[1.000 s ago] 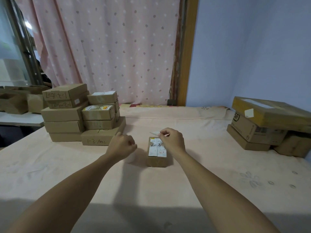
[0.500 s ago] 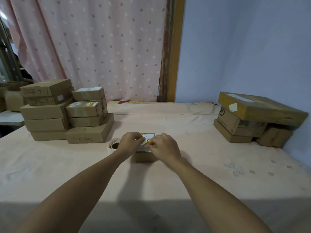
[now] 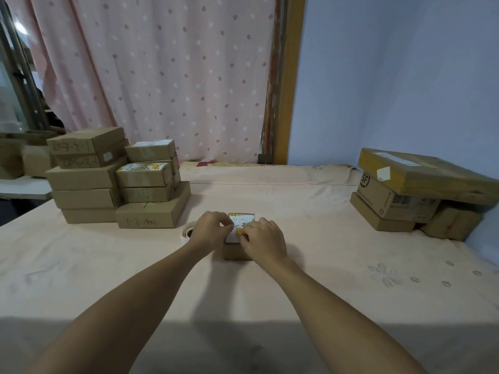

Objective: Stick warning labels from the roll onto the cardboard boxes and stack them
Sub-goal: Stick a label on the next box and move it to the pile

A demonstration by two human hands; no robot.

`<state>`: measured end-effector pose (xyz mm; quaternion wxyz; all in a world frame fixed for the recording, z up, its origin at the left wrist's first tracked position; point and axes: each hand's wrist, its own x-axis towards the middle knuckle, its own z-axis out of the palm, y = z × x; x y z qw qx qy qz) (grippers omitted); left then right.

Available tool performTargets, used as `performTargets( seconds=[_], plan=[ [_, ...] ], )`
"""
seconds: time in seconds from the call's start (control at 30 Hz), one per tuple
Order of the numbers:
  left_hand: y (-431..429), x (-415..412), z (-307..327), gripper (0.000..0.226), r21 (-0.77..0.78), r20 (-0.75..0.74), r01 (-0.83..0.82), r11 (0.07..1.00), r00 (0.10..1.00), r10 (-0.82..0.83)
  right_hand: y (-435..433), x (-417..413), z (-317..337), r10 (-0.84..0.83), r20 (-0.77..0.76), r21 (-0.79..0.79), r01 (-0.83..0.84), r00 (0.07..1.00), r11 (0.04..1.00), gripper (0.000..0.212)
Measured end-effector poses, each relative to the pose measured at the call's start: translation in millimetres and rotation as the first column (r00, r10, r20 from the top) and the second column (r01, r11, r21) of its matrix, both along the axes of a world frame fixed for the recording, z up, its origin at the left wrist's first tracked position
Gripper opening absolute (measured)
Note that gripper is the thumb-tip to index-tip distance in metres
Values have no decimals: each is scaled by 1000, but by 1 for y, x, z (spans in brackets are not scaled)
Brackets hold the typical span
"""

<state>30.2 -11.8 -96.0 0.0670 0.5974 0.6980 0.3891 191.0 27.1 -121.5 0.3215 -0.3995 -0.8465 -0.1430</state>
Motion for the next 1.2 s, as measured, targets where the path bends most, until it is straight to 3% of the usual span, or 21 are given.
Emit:
performTargets(
  seconds=[0.1, 0.33, 0.5, 0.7, 0.93, 1.1, 1.2],
  plan=[
    [0, -2, -3, 11, 9, -57, 37, 999, 998, -36, 6, -1, -5, 65, -39, -57, -67, 997, 996, 3],
    [0, 0, -11, 27, -38, -263, 162, 986, 950, -166, 11, 15, -7, 66, -189, -433, -143, 980, 890, 23],
    [-3, 0, -11, 35, -51, -233, 140, 989, 961, -148, 15, 17, -14, -8, -287, -516, -148, 958, 844, 21],
    [-2, 4, -8, 19, -72, -137, 152, 986, 977, -161, 14, 17, -13, -91, -400, -613, -193, 912, 767, 26],
    [2, 2, -17, 41, -164, 62, 0, 986, 998, 10, 10, 17, -14, -161, -419, -655, -175, 893, 735, 31],
    [3, 6, -17, 34, -190, 258, -23, 982, 963, 73, 9, 30, -17, -253, -503, -736, -256, 827, 626, 28],
    [8, 15, -21, 19, -180, 410, 23, 983, 910, 53, 9, 47, -16, -287, -551, -746, -308, 783, 591, 28]
  ],
)
